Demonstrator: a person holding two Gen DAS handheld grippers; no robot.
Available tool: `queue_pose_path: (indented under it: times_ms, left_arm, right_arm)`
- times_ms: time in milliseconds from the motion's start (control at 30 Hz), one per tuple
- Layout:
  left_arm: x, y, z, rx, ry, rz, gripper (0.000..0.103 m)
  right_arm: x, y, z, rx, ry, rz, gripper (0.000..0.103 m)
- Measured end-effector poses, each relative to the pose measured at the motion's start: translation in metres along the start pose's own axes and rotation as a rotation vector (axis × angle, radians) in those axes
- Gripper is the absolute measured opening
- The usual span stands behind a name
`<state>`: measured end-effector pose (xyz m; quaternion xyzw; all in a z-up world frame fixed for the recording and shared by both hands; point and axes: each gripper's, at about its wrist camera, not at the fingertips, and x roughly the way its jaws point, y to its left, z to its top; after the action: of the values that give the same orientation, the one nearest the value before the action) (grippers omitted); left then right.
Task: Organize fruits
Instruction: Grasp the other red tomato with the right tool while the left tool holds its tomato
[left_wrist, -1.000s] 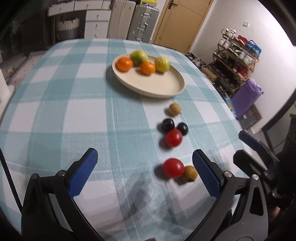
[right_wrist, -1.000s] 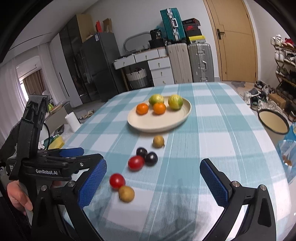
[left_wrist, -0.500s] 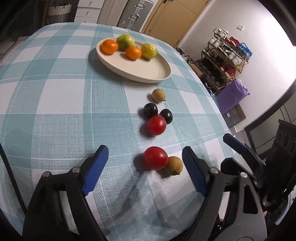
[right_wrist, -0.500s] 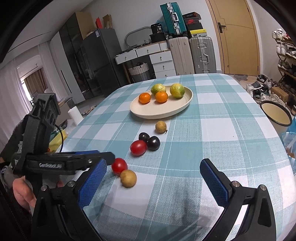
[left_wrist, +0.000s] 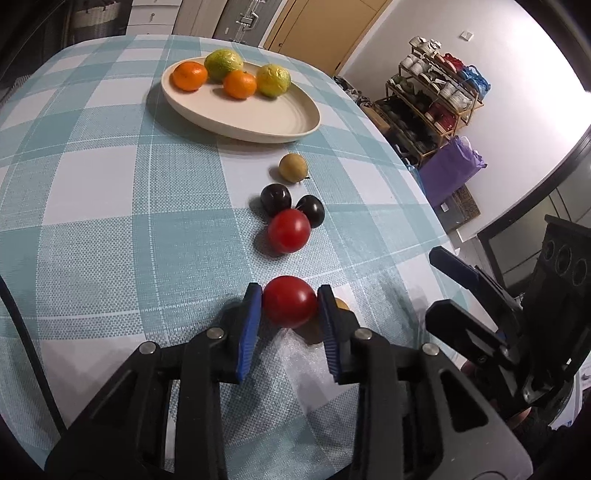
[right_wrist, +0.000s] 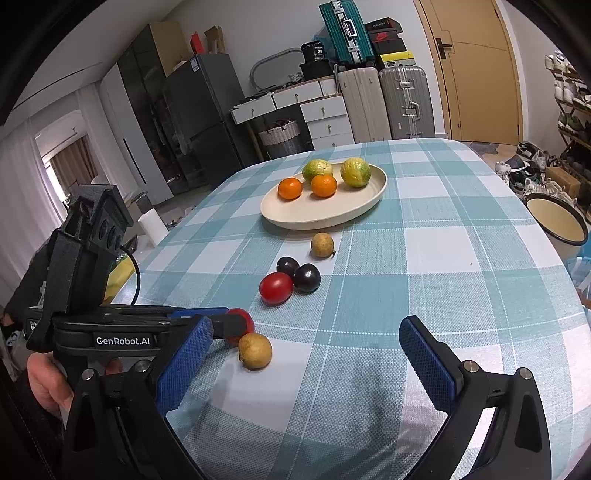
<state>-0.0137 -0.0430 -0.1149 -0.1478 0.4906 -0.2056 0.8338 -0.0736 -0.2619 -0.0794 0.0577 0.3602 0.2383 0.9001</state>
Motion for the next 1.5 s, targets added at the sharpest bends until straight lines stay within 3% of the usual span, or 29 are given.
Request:
queue_pose_path:
  times_ms: [367, 767, 933, 1033, 1133, 1333, 1500]
  left_arm:
    - [-0.017, 0.013, 0.007, -0.020, -0.040, -0.009, 0.027]
    - [-0.044, 0.047, 0.017, -0.064, -0.097, -0.007, 0.027]
    - [-0.048, 0.056, 0.016, -0.070, -0.100, 0.002, 0.027]
    - [-0.048, 0.059, 0.016, -0.071, -0.100, -0.004, 0.027]
    - [-0.046, 0.062, 0.016, -0.074, -0.096, -0.013, 0.027]
    - [-0.041, 0.064, 0.018, -0.076, -0.087, -0.030, 0.027]
    - [-0.038, 0.066, 0.019, -0.078, -0.082, -0.040, 0.027]
  right_arm:
    - [0.004, -0.006, 0.005, 0.053, 0.020, 0.040, 0.103]
    - [0.040, 0.011, 0.017, 0.071, 0.094, 0.120, 0.101]
    - [0.063, 0.018, 0.022, 0.089, 0.145, 0.131, 0.083]
    - [0.072, 0.017, 0.023, 0.115, 0.159, 0.109, 0.080]
    - [0.080, 0.016, 0.023, 0.132, 0.181, 0.104, 0.070]
    - [0.087, 0.017, 0.026, 0.134, 0.182, 0.077, 0.059]
    - [0.090, 0.018, 0.028, 0.143, 0.182, 0.068, 0.056]
